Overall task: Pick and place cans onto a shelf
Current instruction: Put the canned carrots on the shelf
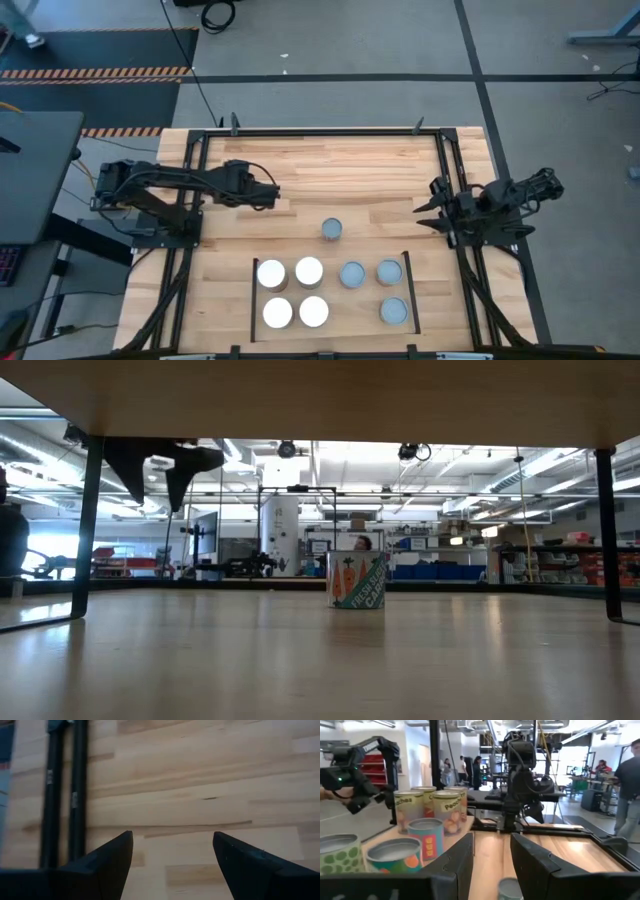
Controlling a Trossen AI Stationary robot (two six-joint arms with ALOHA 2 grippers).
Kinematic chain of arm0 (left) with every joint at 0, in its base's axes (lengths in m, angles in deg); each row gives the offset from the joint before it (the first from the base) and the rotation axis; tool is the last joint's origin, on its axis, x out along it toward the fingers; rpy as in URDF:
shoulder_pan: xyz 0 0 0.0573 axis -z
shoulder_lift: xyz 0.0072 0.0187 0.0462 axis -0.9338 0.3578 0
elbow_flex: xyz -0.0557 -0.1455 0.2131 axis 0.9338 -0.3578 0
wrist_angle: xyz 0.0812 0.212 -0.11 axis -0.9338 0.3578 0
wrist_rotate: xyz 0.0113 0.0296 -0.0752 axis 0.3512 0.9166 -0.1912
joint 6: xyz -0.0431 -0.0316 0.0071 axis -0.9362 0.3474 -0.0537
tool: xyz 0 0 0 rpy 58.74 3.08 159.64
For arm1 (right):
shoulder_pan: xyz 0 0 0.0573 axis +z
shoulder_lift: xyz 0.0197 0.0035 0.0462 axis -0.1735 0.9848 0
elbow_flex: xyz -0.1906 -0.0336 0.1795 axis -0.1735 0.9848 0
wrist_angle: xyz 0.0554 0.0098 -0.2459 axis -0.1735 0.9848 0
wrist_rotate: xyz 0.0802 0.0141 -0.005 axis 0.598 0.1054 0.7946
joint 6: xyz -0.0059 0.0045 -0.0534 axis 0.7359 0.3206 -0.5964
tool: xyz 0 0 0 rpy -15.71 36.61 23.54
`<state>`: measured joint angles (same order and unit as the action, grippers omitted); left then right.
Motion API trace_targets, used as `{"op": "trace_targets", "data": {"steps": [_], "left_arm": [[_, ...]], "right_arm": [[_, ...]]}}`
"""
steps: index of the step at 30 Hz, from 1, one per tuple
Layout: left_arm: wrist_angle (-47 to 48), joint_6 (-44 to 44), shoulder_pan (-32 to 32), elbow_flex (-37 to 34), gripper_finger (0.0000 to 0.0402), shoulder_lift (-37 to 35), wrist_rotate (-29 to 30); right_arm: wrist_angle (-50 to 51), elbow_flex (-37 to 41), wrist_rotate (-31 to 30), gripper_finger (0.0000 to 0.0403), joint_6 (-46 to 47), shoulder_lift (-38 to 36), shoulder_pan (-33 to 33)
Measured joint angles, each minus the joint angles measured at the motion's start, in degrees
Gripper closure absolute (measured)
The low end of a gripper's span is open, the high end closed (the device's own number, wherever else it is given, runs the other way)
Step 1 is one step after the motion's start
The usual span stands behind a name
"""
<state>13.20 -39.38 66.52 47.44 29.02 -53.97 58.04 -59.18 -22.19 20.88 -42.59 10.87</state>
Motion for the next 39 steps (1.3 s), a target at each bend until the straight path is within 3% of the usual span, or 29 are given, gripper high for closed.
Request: {"op": "trace_targets", "data": {"steps": [10, 14, 19, 24, 28, 33, 39], "left_arm": [[-9.2, 5.8, 0.2, -0.6, 0.012, 0.0, 5.9], [-10.4, 4.3, 2.0, -0.6, 0.012, 0.0, 13.3], [-11.5, -0.1, 6.5, -0.6, 0.012, 0.0, 24.9], [-16.5, 3.9, 8.4, -0.6, 0.012, 0.0, 22.9], [-24.7, 10.5, 6.8, -0.6, 0.012, 0.3, 17.0], [-36.6, 20.7, 3.4, -0.6, 0.0116, 1.9, 17.6], [-45.8, 22.3, 1.6, -0.5, 0.0072, 4.4, 18.8]], "right_arm": [[-1.9, 0.3, 0.9, 0.0266, -1.1, 0.0, 0.0], [-2.0, 0.3, 2.2, 0.0266, -1.9, 0.0, 0.0], [-3.9, 0.3, 11.7, 0.0266, 0.6, 0.0, 0.0], [-2.0, 0.2, 15.4, 0.0266, 4.0, 0.0, 0.0], [-1.8, 0.3, 16.0, 0.0266, 10.5, 0.0, 0.0], [-5.3, 0.3, 15.4, 0.0266, 18.1, 0.0, 0.0], [-6.3, 0.3, 15.7, 0.0266, 18.5, 0.0, 0.0]]}}
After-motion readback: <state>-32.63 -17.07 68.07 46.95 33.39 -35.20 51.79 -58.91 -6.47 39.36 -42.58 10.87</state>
